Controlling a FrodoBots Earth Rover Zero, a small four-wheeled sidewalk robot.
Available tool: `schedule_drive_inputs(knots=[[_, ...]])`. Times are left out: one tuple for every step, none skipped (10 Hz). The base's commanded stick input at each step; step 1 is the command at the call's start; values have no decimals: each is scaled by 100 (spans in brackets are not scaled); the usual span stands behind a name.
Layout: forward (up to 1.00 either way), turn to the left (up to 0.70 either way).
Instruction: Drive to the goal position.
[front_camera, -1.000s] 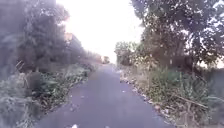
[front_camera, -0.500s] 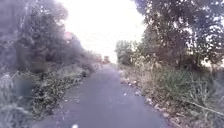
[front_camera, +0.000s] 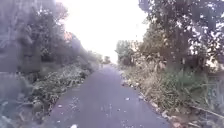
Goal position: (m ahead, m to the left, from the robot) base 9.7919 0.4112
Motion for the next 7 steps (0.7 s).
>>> schedule_drive_inputs(knots=[[45,0],[45,0],[45,0],[45,0],[45,0],[45,0],[45,0]])
